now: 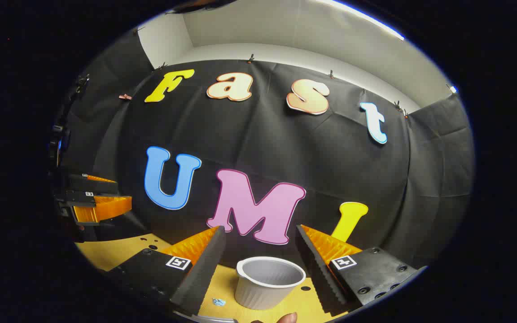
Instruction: Pick up the small broom and dustpan from the desktop, sweep the trash into the dustpan with the broom, and then empty the trash into the garbage bin.
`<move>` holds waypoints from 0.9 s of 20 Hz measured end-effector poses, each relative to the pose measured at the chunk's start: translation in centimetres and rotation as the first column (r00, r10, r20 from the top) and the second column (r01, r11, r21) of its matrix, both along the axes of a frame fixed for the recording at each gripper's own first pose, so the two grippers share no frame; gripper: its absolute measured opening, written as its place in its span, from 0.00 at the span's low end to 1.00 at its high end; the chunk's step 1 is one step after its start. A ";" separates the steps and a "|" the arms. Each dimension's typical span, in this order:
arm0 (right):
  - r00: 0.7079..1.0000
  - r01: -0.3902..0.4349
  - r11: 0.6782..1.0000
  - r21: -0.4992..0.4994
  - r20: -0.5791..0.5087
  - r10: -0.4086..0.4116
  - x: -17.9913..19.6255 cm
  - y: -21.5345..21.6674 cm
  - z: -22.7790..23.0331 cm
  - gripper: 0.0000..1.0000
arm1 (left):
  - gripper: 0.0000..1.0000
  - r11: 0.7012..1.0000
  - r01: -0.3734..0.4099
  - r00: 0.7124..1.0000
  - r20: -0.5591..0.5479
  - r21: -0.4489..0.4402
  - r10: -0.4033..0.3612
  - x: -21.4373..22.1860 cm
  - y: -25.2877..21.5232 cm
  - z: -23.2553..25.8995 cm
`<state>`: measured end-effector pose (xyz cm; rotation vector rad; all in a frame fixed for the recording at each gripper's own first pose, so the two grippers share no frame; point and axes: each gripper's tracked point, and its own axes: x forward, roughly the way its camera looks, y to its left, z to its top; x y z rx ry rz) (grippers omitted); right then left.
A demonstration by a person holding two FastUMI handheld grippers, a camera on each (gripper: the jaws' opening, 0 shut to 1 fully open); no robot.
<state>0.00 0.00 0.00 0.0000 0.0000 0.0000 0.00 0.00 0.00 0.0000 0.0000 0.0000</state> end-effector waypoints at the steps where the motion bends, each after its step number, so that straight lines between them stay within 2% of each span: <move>1: 1.000 -0.010 1.000 0.003 -0.013 0.010 -0.4 0.2 -0.4 0.97 | 0.95 1.000 -0.003 1.000 -0.002 -0.002 0.003 -0.2 0.2 -0.2; 7: 0.999 -0.030 1.000 0.000 -0.030 0.030 -1.6 0.6 -1.3 0.97 | 0.95 1.000 -0.019 1.000 -0.004 -0.003 0.019 -1.1 0.8 -1.5; 10: 0.999 -0.041 0.999 0.019 -0.030 0.042 -1.7 1.4 -1.6 0.97 | 0.95 1.000 -0.003 0.999 -0.039 -0.031 0.002 -1.2 0.3 -2.7; 16: 0.998 -0.062 0.998 0.020 -0.027 0.063 -1.8 2.5 -2.4 0.97 | 0.95 1.000 -0.007 1.000 -0.030 0.025 0.008 -1.2 0.7 -3.0; 18: 0.989 -0.111 0.994 0.013 -0.102 0.112 -2.4 3.0 -4.8 0.97 | 0.95 1.000 -0.003 0.999 -0.039 0.022 0.004 -1.3 0.8 -3.2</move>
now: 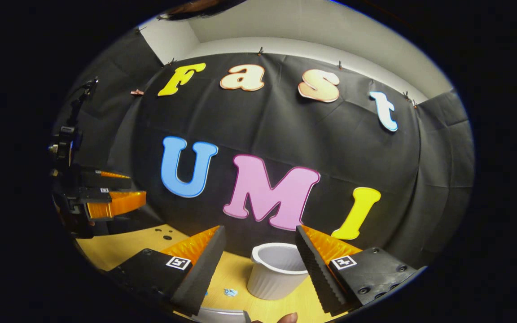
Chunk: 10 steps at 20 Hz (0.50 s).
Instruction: Pick up the small broom and dustpan from the desktop, sweep the trash into the dustpan with the broom, and then empty the trash into the garbage bin.
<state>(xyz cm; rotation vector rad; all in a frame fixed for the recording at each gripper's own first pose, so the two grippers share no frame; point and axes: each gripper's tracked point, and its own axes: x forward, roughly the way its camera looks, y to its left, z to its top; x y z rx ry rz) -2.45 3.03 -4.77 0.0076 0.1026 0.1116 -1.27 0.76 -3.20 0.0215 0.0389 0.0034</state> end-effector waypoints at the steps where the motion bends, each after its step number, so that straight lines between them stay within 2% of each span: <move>1: 0.997 -0.042 0.999 -0.005 -0.071 0.042 -0.9 0.4 -2.1 0.97 | 0.95 1.000 0.000 1.000 -0.006 0.006 0.001 -0.1 0.1 -0.3; 2: 0.983 -0.088 0.996 -0.003 -0.161 0.087 -1.9 1.0 -4.6 0.97 | 0.95 1.000 -0.007 1.000 -0.005 0.020 0.007 -0.2 0.5 -0.3; 3: 0.955 -0.136 0.991 0.013 -0.263 0.134 -3.3 1.5 -7.2 0.97 | 0.95 0.999 -0.012 1.000 -0.005 0.034 0.013 -0.5 0.8 -0.5; 4: 0.910 -0.179 0.983 0.041 -0.373 0.181 -4.9 2.1 -10.1 0.98 | 0.95 0.999 -0.014 1.000 -0.009 0.047 0.015 -0.6 1.0 -0.6; 5: 0.849 -0.214 0.974 0.081 -0.478 0.226 -6.8 2.8 -12.7 0.97 | 0.95 0.998 -0.016 1.000 -0.009 0.056 0.017 -0.8 1.2 -1.0; 7: 0.707 -0.257 0.955 0.150 -0.644 0.292 -11.2 4.3 -17.9 0.97 | 0.95 0.998 -0.018 1.000 -0.013 0.061 0.019 -1.3 1.4 -1.4; 10: 0.499 -0.283 0.945 0.165 -0.816 0.292 -15.3 4.2 -24.1 0.96 | 0.95 0.999 -0.023 0.999 -0.029 0.046 0.024 -1.4 1.6 -2.0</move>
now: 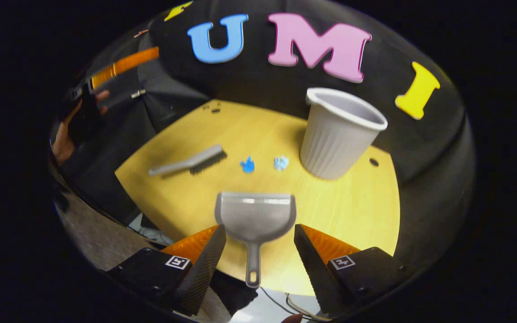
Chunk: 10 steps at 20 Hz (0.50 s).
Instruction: Pick up the small broom and dustpan from the desktop, sweep the trash into the dustpan with the broom, and then empty the trash into the garbage bin.
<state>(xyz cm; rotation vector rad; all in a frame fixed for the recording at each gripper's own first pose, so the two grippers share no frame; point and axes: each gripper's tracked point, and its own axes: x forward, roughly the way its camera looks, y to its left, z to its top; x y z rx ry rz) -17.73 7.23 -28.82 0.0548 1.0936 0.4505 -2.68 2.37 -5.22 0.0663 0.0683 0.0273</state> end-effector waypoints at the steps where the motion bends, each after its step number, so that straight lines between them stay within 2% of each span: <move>1: 0.997 -0.020 1.000 -0.015 -0.074 0.019 -1.0 0.0 -1.5 0.96 | 0.95 1.000 -0.006 1.000 -0.002 -0.005 0.006 -0.2 0.1 -0.2; 3: 0.983 -0.048 0.999 -0.025 -0.180 0.043 -1.7 0.8 -3.7 0.96 | 0.95 1.000 -0.016 1.000 -0.004 -0.009 0.016 -0.4 0.5 -0.4; 9: 0.933 -0.116 0.990 -0.080 -0.350 0.081 -3.4 2.8 -12.6 0.96 | 0.95 0.998 -0.055 0.998 -0.033 0.012 0.055 -1.8 2.2 -1.2; 10: 0.924 -0.110 0.991 -0.079 -0.376 0.073 -3.5 3.3 -13.3 1.00 | 0.96 0.998 -0.066 0.997 -0.035 0.020 0.066 -2.1 2.7 -1.3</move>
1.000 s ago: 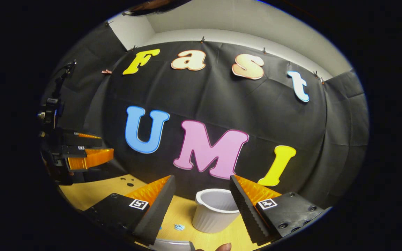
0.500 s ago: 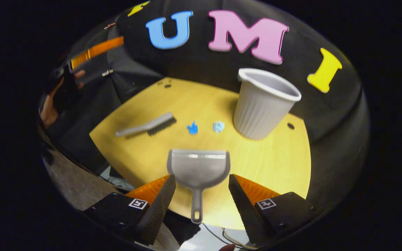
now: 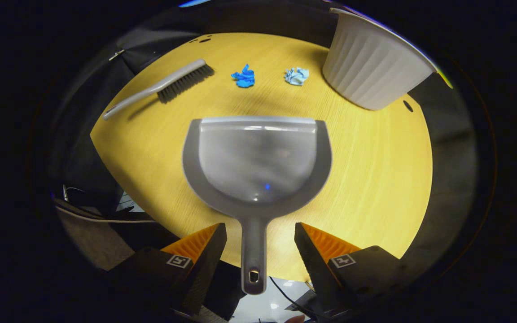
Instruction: Pick up the small broom and dustpan from the desktop, sweep the trash into the dustpan with the broom, and then empty the trash into the garbage bin.
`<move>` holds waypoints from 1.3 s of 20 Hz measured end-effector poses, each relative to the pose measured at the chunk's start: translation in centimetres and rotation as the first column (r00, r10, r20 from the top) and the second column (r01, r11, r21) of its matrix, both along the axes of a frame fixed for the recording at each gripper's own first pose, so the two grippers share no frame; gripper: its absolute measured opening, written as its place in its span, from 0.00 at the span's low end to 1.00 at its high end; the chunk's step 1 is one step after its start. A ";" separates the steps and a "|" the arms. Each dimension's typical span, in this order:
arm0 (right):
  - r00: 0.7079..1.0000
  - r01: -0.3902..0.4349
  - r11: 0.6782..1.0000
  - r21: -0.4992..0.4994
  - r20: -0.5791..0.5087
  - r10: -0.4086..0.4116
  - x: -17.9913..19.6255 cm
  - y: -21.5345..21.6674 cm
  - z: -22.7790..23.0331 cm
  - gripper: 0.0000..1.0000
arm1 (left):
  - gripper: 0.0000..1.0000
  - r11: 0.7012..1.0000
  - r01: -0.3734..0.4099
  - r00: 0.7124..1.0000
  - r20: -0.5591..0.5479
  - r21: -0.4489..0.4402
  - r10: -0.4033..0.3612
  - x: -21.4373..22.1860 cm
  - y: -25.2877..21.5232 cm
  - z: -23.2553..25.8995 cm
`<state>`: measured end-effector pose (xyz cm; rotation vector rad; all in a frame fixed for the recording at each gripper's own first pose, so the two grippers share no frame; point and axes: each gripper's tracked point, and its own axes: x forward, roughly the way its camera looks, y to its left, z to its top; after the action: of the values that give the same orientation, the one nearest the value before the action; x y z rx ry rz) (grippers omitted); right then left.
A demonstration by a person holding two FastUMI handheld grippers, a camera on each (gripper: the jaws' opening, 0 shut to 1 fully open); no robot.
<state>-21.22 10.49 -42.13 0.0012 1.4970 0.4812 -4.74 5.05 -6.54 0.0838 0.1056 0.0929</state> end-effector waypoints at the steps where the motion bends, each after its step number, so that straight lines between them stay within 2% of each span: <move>1: 1.000 0.003 1.000 0.002 -0.023 -0.003 -0.1 0.5 -0.7 0.95 | 0.96 1.000 -0.009 1.000 -0.001 0.004 0.009 -0.1 0.4 0.0; 7: 0.996 -0.066 0.995 -0.081 -0.064 0.061 0.2 1.5 -4.2 0.91 | 0.95 0.999 -0.049 0.999 -0.021 -0.012 0.049 -0.8 1.8 -0.9; 10: 0.991 -0.023 0.998 -0.053 -0.136 0.016 -0.2 2.2 -4.1 0.61 | 0.95 0.999 -0.052 0.999 -0.018 -0.010 0.051 -0.7 2.0 -0.9; 11: 0.991 -0.033 0.998 -0.050 -0.135 0.026 -0.1 1.9 -4.1 0.59 | 0.95 0.999 -0.050 0.999 -0.021 -0.011 0.050 -0.6 2.1 -1.1; 14: 0.991 -0.081 0.996 -0.036 -0.112 0.076 -0.1 2.1 -4.2 0.59 | 0.96 0.999 -0.043 0.999 -0.023 -0.010 0.043 -0.2 1.9 -1.2; 16: 0.992 -0.071 0.996 -0.047 -0.104 0.065 -0.2 2.3 -4.3 0.60 | 0.95 0.999 -0.033 0.999 -0.019 0.000 0.033 -0.1 2.0 -1.3; 17: 0.992 -0.056 0.997 -0.050 -0.118 0.049 -0.5 2.4 -4.0 0.65 | 0.96 1.000 -0.024 0.999 -0.029 0.000 0.024 0.1 2.0 -1.9; 18: 0.992 -0.039 0.998 -0.054 -0.122 0.032 -0.3 2.4 -4.1 0.52 | 0.95 1.000 -0.015 0.999 -0.051 -0.006 0.014 0.3 2.1 -2.7; 20: 0.989 -0.024 0.997 -0.067 -0.148 0.014 -0.5 2.4 -3.8 0.34 | 0.95 1.000 0.013 0.992 -0.126 -0.024 -0.016 0.7 2.4 -4.8; 22: 0.986 -0.030 0.997 -0.076 -0.166 0.017 -0.6 2.4 -3.7 0.29 | 0.96 0.996 0.064 0.966 -0.247 -0.056 -0.076 1.2 2.4 -7.9; 23: 0.987 -0.031 0.996 -0.078 -0.162 0.018 -0.6 2.5 -3.7 0.28 | 0.96 0.991 0.101 0.943 -0.309 -0.092 -0.125 0.8 2.0 -9.8; 24: 0.988 -0.029 0.996 -0.079 -0.156 0.017 -0.4 2.5 -3.7 0.35 | 0.96 0.983 0.129 0.916 -0.363 -0.128 -0.168 0.6 1.5 -11.7; 26: 0.988 -0.024 0.996 -0.080 -0.153 0.011 -0.4 2.5 -3.8 0.35 | 0.95 0.967 0.184 0.849 -0.468 -0.175 -0.246 0.5 0.7 -15.5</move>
<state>-21.62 13.02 -45.88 -0.0401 1.6678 0.4412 -4.23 5.74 -22.07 -0.0080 0.6082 -0.1649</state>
